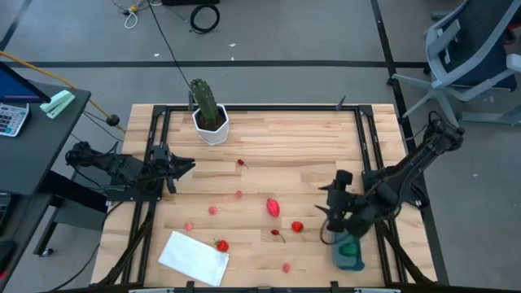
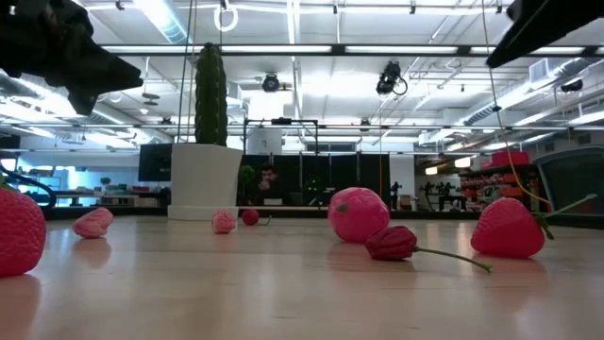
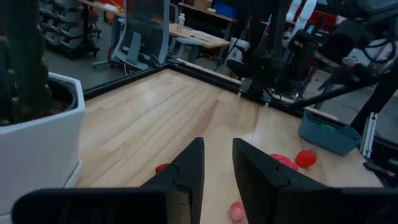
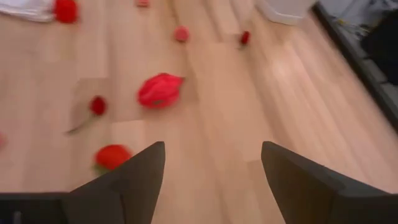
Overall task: Pick and placing Produce into tupperware
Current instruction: Put the red strawberry into the bin
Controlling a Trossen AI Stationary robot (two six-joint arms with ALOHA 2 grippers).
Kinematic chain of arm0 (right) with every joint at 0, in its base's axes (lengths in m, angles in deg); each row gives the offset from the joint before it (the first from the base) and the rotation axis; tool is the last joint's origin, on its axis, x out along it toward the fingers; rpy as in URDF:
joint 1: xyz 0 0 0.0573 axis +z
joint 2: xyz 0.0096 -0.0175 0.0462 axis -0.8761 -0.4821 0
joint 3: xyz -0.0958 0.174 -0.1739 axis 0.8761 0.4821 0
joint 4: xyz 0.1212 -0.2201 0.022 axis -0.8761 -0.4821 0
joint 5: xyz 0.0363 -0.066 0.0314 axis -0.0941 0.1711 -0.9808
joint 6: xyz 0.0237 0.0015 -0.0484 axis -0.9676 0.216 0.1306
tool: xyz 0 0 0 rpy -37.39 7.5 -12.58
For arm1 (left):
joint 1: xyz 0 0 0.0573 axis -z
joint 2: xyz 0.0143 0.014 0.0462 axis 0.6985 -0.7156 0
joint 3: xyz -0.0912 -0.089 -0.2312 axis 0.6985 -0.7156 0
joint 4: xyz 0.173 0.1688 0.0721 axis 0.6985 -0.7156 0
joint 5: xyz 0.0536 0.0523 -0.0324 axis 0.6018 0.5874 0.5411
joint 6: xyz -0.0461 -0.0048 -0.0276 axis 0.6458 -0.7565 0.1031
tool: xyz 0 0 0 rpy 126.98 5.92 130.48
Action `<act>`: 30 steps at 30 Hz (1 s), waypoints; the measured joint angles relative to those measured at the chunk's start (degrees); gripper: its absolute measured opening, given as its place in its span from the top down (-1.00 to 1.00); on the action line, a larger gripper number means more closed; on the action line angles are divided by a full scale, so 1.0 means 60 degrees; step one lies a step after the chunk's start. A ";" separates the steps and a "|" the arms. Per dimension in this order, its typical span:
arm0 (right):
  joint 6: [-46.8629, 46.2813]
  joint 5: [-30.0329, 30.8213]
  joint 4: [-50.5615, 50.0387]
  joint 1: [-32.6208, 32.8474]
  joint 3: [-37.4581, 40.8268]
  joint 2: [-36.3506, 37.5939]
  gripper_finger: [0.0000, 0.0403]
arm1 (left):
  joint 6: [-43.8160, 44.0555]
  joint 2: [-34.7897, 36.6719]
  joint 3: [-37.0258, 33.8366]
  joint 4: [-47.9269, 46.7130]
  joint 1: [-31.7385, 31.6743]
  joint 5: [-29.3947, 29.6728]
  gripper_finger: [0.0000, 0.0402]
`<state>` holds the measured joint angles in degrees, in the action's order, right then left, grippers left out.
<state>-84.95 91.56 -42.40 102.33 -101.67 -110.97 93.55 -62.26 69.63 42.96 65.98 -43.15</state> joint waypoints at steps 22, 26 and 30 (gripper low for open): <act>-0.0466 -0.0115 0.0849 -0.2338 0.0000 -0.0298 -0.37 | -0.2164 -0.0643 0.0520 0.2975 -0.0120 -0.0033 0.32; -0.0537 -0.0114 0.1021 -0.2415 0.0000 -0.0298 -0.37 | -0.3529 -0.1525 0.1697 0.2960 -0.0120 -0.0036 0.12; -0.0557 -0.0112 0.1088 -0.2414 0.0000 -0.0298 -0.37 | -0.4690 -0.2776 0.3165 0.2986 -0.0120 -0.0030 -0.01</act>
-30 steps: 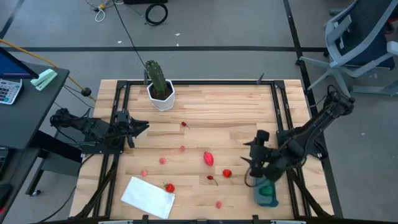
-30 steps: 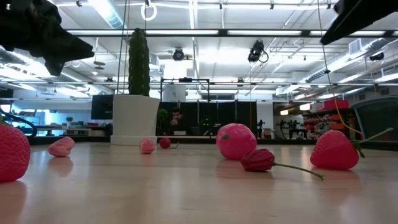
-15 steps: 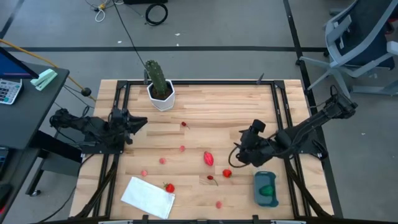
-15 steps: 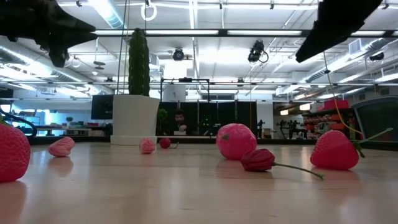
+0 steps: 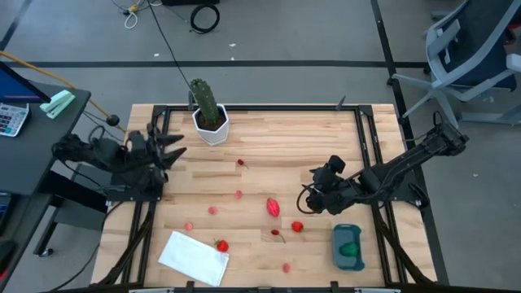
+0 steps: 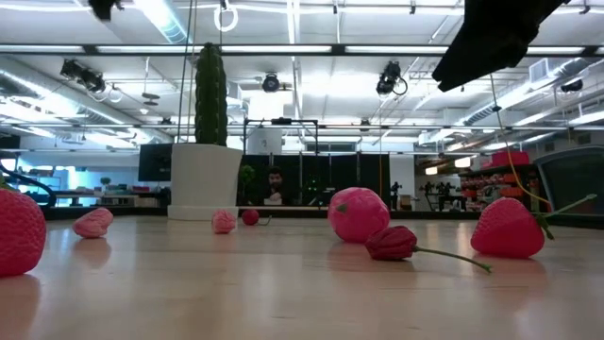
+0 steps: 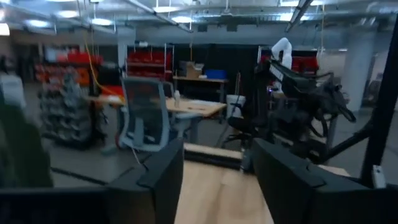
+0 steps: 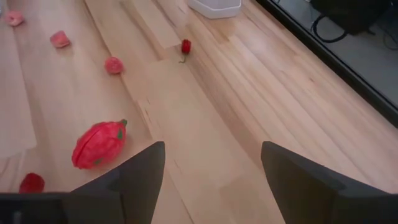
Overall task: Pick and placing Produce into tupperware
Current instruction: Put the red strawberry into the bin
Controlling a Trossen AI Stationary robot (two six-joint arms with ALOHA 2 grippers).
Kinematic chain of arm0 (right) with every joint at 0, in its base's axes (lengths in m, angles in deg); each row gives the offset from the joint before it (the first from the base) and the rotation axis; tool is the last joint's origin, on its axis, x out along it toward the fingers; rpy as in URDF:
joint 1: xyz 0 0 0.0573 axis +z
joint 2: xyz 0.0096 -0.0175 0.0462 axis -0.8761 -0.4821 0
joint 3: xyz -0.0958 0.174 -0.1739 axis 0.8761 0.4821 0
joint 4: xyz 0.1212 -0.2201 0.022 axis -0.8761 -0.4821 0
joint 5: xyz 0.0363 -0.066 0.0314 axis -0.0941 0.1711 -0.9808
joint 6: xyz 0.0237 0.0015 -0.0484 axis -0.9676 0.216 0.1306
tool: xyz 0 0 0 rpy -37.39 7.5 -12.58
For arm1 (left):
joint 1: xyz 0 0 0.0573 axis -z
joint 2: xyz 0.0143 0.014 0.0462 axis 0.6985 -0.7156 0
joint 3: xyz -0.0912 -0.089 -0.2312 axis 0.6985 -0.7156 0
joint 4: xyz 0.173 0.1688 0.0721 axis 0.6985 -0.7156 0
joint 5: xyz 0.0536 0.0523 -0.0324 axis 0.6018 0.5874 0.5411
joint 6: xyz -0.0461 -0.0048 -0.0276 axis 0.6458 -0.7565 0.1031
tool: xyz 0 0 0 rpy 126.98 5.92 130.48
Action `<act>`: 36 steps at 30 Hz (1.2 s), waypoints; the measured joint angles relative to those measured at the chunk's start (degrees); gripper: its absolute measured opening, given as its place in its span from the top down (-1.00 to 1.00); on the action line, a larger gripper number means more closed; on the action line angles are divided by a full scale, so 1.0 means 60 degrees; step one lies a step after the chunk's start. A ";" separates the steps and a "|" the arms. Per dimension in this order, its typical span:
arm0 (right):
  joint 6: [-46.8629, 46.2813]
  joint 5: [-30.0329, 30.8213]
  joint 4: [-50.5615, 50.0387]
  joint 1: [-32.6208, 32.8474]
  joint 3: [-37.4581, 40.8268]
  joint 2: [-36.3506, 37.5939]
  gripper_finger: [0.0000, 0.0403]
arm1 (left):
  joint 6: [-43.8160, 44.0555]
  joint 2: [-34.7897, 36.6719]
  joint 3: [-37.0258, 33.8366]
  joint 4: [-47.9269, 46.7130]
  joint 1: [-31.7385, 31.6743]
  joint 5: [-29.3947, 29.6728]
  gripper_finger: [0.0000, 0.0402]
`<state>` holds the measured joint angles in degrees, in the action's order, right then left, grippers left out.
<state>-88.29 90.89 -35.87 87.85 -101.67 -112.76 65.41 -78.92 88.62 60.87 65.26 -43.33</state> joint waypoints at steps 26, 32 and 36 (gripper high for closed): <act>-0.0899 -0.2043 0.0673 0.0128 0.0157 0.0000 -0.37 | 0.0212 -1.0221 0.5691 -0.3401 -0.0112 -0.0667 -0.01; -0.0666 -0.2465 0.2214 0.0713 0.0817 -0.0064 -0.37 | 0.0006 -1.0549 0.6182 -0.3761 -0.0437 -0.0640 0.00; -0.0657 -0.2742 0.2360 0.1214 0.1159 -0.0147 -0.37 | 0.0155 -1.0549 0.6266 -0.4282 -0.0532 -0.0640 -0.01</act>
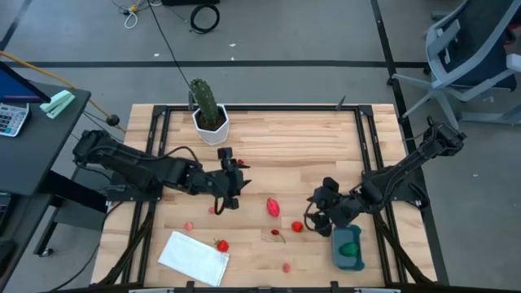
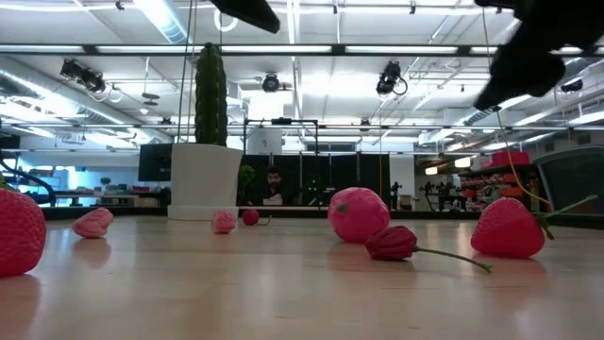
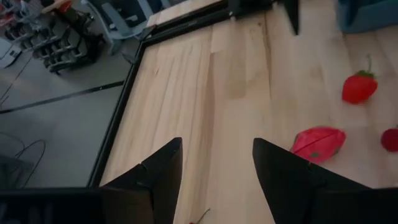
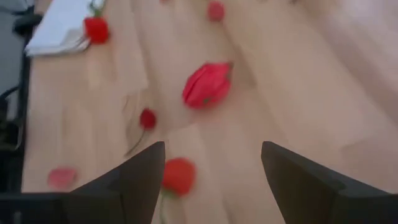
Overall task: Pick and placing Produce into tupperware
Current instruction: Put the red strawberry into the bin
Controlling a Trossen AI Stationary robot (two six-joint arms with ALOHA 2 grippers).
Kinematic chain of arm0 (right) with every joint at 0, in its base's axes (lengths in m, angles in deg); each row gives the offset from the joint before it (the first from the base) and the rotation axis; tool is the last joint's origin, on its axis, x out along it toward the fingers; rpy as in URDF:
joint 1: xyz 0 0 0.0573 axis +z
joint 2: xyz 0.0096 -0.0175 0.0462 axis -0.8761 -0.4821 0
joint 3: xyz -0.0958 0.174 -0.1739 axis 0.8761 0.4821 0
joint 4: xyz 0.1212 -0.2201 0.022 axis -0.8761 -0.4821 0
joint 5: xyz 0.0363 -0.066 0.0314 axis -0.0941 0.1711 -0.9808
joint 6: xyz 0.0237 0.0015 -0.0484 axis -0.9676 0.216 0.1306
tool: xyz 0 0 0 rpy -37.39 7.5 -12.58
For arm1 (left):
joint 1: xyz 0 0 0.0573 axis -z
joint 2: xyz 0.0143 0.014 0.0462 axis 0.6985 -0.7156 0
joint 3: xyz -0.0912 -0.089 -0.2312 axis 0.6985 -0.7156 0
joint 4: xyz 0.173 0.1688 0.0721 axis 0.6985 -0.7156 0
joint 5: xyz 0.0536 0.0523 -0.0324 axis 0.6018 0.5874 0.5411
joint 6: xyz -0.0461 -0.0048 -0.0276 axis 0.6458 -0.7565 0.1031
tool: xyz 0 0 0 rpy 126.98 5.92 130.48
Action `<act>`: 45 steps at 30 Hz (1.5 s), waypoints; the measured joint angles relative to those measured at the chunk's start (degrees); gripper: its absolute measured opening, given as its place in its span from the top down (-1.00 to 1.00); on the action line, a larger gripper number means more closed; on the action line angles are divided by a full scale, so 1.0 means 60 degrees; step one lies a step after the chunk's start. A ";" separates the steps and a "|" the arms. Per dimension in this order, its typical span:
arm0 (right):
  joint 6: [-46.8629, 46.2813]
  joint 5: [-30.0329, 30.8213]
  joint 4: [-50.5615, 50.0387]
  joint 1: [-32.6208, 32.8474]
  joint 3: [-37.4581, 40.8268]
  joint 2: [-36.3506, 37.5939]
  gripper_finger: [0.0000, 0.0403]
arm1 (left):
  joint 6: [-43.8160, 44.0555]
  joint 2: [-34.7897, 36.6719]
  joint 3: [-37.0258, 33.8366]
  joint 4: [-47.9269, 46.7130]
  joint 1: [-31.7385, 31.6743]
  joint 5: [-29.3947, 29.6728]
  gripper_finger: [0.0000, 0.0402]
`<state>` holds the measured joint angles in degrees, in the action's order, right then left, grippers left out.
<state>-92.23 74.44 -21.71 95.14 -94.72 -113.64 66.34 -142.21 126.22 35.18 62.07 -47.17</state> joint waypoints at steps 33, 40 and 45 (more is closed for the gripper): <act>-0.0852 -0.0456 0.1481 0.1452 0.0044 -0.3358 0.12 | 0.0569 -0.0004 0.0000 -0.0333 0.0004 -0.0007 0.10; -0.0845 -0.0471 0.1481 0.1449 0.0044 -0.3358 0.63 | 0.0572 -0.0004 0.0000 -0.0329 0.0004 -0.0007 0.14; -0.0845 -0.0474 0.1481 0.1445 0.0044 -0.3358 0.95 | 0.0576 -0.0004 0.0000 -0.0325 0.0004 -0.0007 0.14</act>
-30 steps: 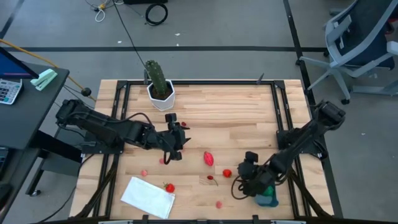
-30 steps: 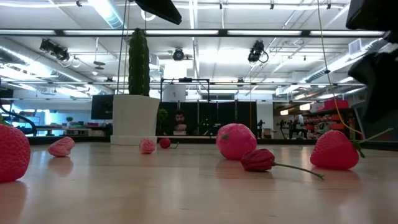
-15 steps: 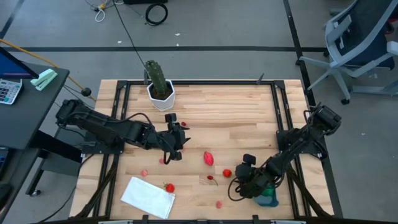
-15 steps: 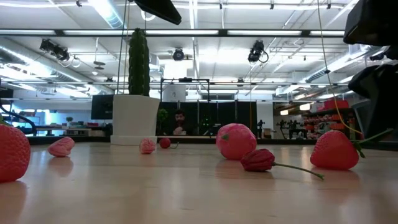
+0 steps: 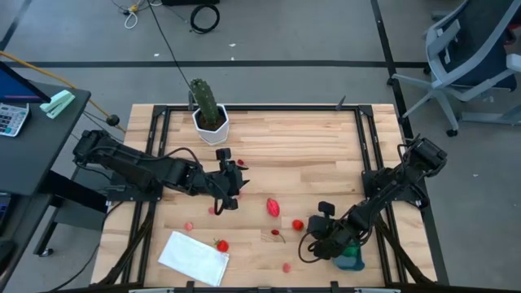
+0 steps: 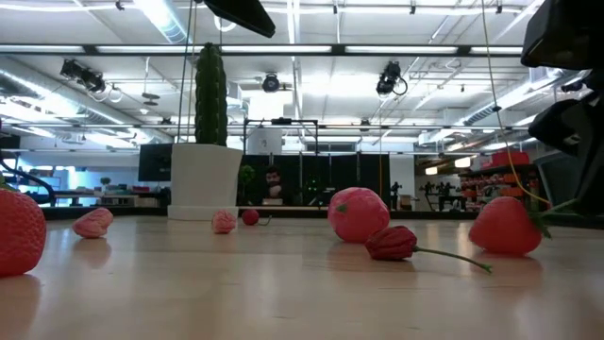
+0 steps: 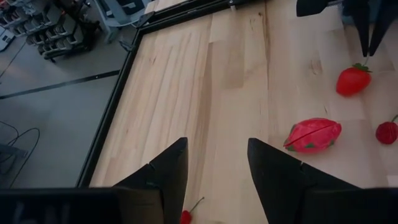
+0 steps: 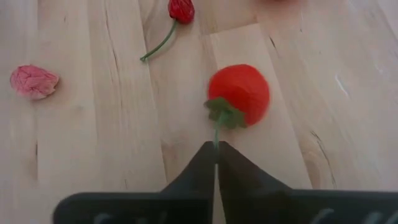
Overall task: Pick and placing Produce into tupperware
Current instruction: Put the red strawberry into the bin
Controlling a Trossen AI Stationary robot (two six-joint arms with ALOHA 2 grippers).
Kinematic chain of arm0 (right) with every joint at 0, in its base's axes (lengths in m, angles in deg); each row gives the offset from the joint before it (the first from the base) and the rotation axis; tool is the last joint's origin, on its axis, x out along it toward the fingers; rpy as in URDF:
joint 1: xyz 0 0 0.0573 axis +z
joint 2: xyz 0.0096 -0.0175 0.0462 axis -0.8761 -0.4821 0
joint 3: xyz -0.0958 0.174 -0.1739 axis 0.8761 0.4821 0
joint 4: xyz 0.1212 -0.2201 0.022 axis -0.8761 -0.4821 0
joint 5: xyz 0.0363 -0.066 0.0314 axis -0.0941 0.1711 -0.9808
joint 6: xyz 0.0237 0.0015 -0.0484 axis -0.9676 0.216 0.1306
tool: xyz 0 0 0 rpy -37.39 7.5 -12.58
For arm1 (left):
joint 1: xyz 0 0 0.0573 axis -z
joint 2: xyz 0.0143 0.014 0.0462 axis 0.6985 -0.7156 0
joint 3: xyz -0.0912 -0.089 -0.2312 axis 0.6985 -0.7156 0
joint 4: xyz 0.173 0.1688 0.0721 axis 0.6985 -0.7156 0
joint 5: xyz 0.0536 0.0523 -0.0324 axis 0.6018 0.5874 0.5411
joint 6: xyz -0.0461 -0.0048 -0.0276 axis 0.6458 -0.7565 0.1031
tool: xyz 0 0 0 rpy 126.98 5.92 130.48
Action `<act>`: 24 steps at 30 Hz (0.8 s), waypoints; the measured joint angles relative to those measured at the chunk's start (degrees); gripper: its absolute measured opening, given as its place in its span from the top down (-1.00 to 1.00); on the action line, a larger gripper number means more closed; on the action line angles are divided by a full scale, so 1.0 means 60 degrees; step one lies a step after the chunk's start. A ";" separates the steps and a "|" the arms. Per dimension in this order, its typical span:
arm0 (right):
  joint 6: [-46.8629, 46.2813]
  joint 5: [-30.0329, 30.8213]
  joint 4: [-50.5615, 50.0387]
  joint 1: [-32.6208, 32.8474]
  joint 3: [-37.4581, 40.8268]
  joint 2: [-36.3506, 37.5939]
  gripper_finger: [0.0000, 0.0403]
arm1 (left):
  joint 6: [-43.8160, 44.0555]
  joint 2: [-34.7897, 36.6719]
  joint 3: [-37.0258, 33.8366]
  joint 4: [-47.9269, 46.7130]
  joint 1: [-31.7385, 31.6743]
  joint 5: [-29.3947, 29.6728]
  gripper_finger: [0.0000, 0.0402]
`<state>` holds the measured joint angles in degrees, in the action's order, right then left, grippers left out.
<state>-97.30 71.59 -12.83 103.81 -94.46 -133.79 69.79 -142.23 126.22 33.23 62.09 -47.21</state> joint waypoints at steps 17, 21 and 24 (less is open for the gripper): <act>-0.0970 0.0069 -0.0073 0.0922 -0.0200 0.2726 0.98 | 0.0007 0.0000 0.0000 0.0004 0.0000 0.0000 0.16; -0.1751 0.0086 -0.0260 0.1564 -0.0200 0.3488 0.98 | 0.0007 0.0000 0.0000 0.0003 0.0000 -0.0004 0.15; -0.2974 0.0084 -0.0879 0.2055 -0.0200 0.3847 0.98 | 0.0064 0.0000 0.0000 0.0000 0.0000 -0.0004 0.17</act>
<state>-115.14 72.09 -18.10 116.13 -95.66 -110.71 70.17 -142.23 126.22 33.23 62.09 -47.23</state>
